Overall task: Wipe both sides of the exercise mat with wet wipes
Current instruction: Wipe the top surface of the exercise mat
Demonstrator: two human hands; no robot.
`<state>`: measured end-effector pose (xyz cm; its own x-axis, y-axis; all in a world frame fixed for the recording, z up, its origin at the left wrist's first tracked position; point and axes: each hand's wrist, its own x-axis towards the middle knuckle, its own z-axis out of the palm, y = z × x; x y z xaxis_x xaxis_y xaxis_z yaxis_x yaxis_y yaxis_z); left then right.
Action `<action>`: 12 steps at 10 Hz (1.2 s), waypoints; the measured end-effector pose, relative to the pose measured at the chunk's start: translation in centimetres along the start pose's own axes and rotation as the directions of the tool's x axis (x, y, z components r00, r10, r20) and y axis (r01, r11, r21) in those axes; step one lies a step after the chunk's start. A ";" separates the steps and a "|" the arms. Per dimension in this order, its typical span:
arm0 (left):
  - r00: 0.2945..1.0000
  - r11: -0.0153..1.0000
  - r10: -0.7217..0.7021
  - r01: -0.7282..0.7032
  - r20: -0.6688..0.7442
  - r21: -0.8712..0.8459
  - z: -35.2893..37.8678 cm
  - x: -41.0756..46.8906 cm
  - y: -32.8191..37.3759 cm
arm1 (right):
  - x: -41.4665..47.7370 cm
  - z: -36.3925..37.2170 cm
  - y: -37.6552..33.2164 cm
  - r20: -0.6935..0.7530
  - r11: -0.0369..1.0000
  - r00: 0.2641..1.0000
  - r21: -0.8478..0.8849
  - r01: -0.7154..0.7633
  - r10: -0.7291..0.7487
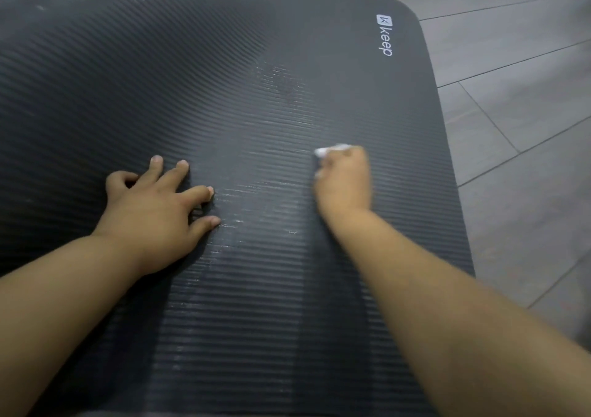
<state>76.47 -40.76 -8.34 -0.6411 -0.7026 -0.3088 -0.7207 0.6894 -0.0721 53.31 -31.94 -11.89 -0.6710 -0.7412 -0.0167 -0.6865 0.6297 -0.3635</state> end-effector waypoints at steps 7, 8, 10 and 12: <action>0.936 0.995 -0.003 -0.031 -0.351 -0.091 1.4 3.8 -0.9 | 3.8 4.8 -8.4 0.043 0.823 0.833 0.193 0.535 -0.551; 0.899 0.995 0.012 -0.055 -0.438 -0.086 2.2 4.1 -1.1 | 7.3 2.7 -3.5 -0.037 0.898 0.901 0.077 0.433 -0.431; 0.957 0.976 -0.123 0.070 -0.263 -0.204 1.4 4.6 1.0 | 11.0 -3.6 11.5 -0.279 0.907 0.867 0.041 -0.419 0.413; 0.977 0.931 0.086 -0.149 -0.197 -0.334 0.4 5.0 6.8 | 4.6 0.9 2.9 -0.217 0.841 0.843 0.133 0.525 -0.492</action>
<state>68.47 -39.53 -10.77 -0.7399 -0.6618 -0.1205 -0.6632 0.6876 0.2956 48.51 -33.72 -13.82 -0.2888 -0.8844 0.3667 -0.8922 0.1096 -0.4382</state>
